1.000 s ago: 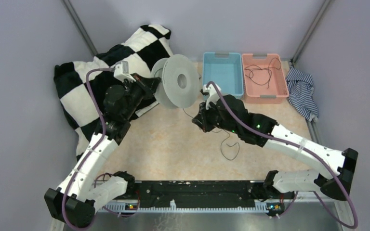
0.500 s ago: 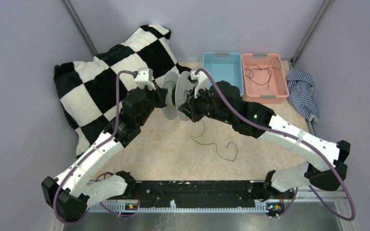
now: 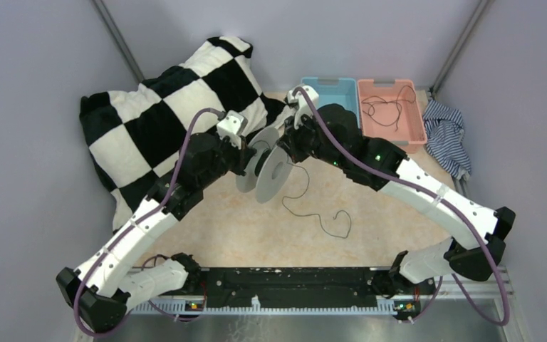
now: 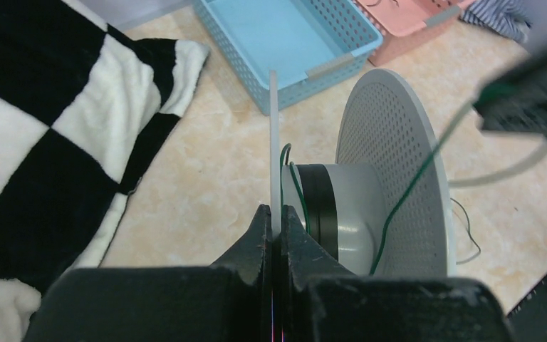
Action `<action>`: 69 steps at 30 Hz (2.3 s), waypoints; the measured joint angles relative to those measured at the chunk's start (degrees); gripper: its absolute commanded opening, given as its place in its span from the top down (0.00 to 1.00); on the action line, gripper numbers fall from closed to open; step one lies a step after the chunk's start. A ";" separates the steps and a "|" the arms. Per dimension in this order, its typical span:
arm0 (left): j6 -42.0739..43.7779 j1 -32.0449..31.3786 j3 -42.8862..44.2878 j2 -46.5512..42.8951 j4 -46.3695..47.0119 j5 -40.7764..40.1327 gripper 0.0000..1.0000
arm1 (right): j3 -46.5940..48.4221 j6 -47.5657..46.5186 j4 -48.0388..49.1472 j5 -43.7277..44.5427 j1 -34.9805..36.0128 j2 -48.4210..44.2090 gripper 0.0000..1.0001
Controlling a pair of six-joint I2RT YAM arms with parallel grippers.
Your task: Wrap the cables
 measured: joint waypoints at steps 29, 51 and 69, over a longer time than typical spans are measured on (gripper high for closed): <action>9.60 0.07 12.83 -1.84 -15.08 16.76 1.00 | -14.19 0.26 2.58 -5.68 -12.37 -8.92 0.66; 5.09 2.01 21.46 5.22 -21.29 13.51 1.00 | -35.80 6.10 3.48 -3.91 -21.88 -26.58 0.01; -2.93 3.93 22.84 4.48 -18.08 3.45 1.00 | -60.74 10.84 24.00 -9.01 -10.75 -24.22 0.01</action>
